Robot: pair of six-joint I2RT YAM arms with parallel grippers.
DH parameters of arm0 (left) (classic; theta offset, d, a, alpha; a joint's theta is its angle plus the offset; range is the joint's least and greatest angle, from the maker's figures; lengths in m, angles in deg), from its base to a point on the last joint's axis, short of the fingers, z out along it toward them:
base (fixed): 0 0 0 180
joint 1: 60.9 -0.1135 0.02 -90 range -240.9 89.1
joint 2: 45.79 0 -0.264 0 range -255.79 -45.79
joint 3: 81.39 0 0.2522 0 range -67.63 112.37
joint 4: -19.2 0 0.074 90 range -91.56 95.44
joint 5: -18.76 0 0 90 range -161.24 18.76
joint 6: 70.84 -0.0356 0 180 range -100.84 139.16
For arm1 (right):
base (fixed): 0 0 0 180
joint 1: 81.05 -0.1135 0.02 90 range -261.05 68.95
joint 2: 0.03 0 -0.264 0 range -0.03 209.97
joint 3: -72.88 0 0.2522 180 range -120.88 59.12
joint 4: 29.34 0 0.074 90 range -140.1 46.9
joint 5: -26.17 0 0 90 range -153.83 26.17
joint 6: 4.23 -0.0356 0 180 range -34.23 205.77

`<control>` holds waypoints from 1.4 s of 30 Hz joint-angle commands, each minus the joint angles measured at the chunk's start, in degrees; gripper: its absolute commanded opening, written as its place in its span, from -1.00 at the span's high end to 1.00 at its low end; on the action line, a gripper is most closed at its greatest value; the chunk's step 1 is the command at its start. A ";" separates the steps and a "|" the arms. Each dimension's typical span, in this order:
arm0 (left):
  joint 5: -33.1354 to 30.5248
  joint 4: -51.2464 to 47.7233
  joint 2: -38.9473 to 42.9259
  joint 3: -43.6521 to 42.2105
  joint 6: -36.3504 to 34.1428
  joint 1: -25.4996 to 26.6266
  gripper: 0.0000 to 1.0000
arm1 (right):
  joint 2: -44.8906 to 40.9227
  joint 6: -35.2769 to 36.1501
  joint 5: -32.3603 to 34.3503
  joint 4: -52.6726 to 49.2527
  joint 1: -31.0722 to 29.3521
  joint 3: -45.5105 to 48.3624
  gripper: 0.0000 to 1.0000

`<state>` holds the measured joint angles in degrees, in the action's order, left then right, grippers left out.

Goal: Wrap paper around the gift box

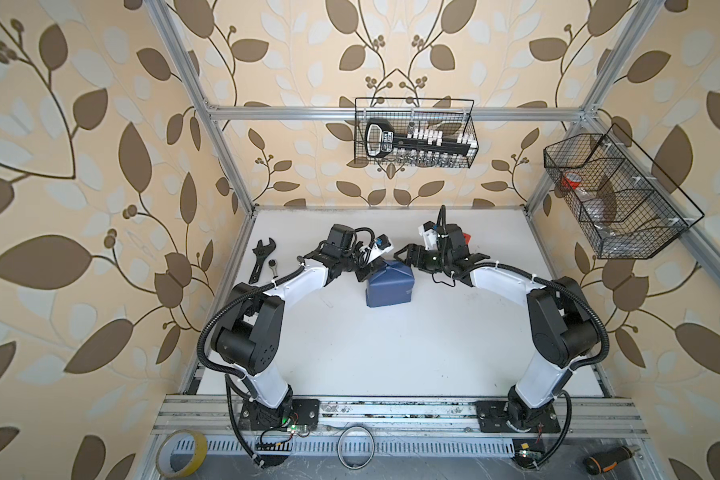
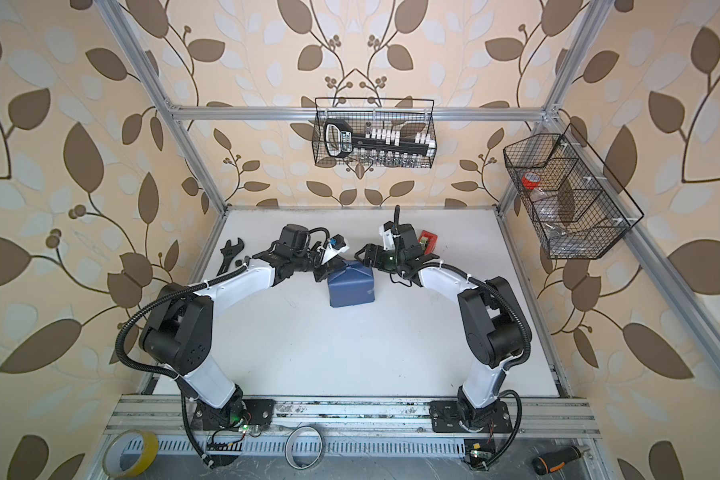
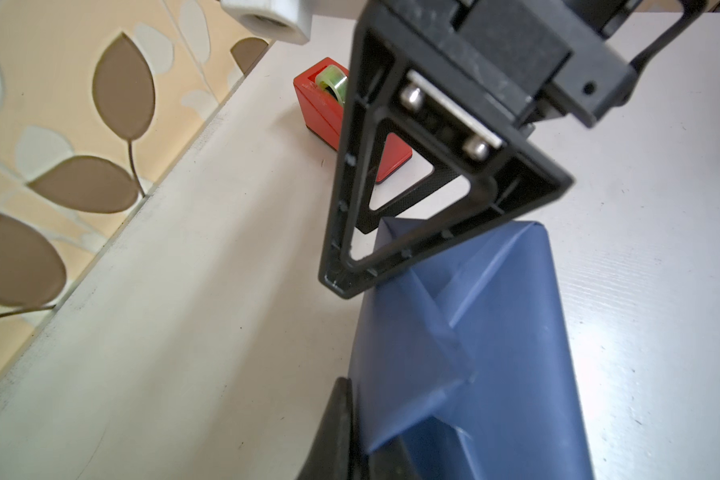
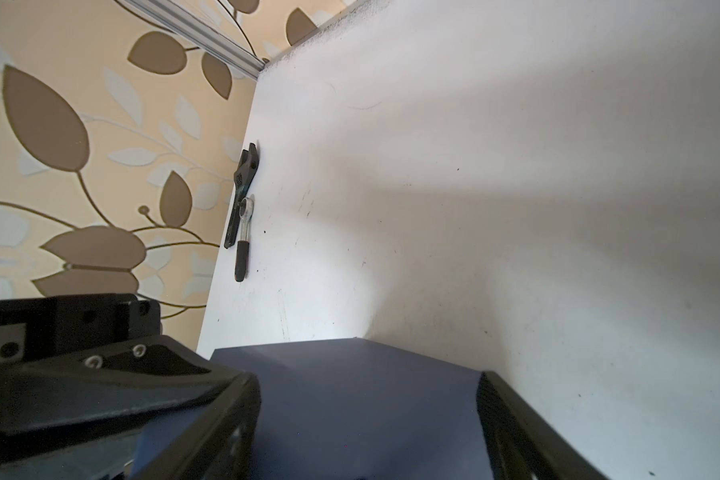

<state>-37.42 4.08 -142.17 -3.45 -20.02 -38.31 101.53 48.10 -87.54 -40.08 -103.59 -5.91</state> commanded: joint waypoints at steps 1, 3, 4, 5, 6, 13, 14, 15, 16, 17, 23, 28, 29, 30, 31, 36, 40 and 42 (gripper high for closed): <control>-0.40 0.88 2.38 -1.08 -1.82 0.71 0.67 | -0.56 -2.20 0.76 1.73 -0.31 2.05 -0.64; -0.25 0.33 2.59 -1.01 -2.19 0.70 0.57 | -0.74 -2.22 0.69 1.90 -0.39 2.48 -0.63; -0.18 0.08 2.68 -0.99 -2.38 0.73 0.53 | -0.83 -2.14 0.68 2.07 -0.39 2.75 -0.62; -0.08 -0.17 2.72 -0.92 -2.49 0.70 0.49 | -0.94 -1.91 0.74 2.12 -0.39 3.05 -0.61; 0.16 -0.35 2.86 -0.91 -2.48 0.71 0.44 | -1.01 -1.83 0.72 2.12 -0.44 3.37 -0.60; 2.92 -2.11 3.85 -0.46 -2.75 0.70 0.15 | -1.10 -1.31 0.54 3.59 -0.39 6.00 -0.57; 3.44 -2.43 4.15 -0.55 -2.87 0.70 0.11 | -1.10 -1.22 0.59 3.77 -0.41 6.24 -0.57; 4.06 -3.03 4.64 -0.63 -3.35 0.71 0.05 | -1.07 -1.12 0.51 3.92 -0.31 6.50 -0.56; 4.59 -3.55 5.14 -0.75 -3.74 0.70 -0.01 | -0.84 -1.06 0.25 3.83 -0.31 6.54 -0.56; 4.99 -4.13 5.65 -0.97 -4.13 0.70 -0.05 | -0.76 -0.87 0.23 3.88 -0.31 6.58 -0.56; 7.13 -5.35 9.62 -2.69 -0.30 0.14 -0.27 | -0.75 -0.08 0.28 3.99 -0.39 7.18 -0.54; 1.18 4.54 12.73 -5.93 27.48 -1.95 -0.38 | -0.75 0.57 0.23 4.00 -0.39 7.44 -0.53; -1.44 5.53 13.02 -6.38 34.48 -2.33 -0.43 | -0.74 0.80 0.23 4.00 -0.39 7.47 -0.54; -4.71 5.34 13.04 -6.57 39.93 -2.70 -0.61 | -0.75 0.91 0.22 4.00 -0.35 7.42 -0.53; -7.89 4.56 12.89 -6.62 46.54 -3.04 -0.81 | -0.76 0.85 0.02 4.06 -0.39 7.47 -0.53; -10.13 3.21 9.10 -5.00 59.60 -3.86 -0.98 | -0.75 1.06 -0.02 4.26 -0.39 7.29 -0.53; -9.43 1.72 5.23 -1.85 62.91 -4.70 -0.98 | -0.52 1.06 -0.02 4.67 -0.66 7.33 -0.53; -8.79 1.59 3.72 -1.16 63.35 -4.83 -0.98 | -0.42 1.18 0.00 4.77 -0.66 7.42 -0.53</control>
<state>-46.20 5.63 -137.38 -7.45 37.72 -42.63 101.51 47.90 -87.60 -33.06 -103.77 -0.34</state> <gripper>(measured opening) 0.989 0.766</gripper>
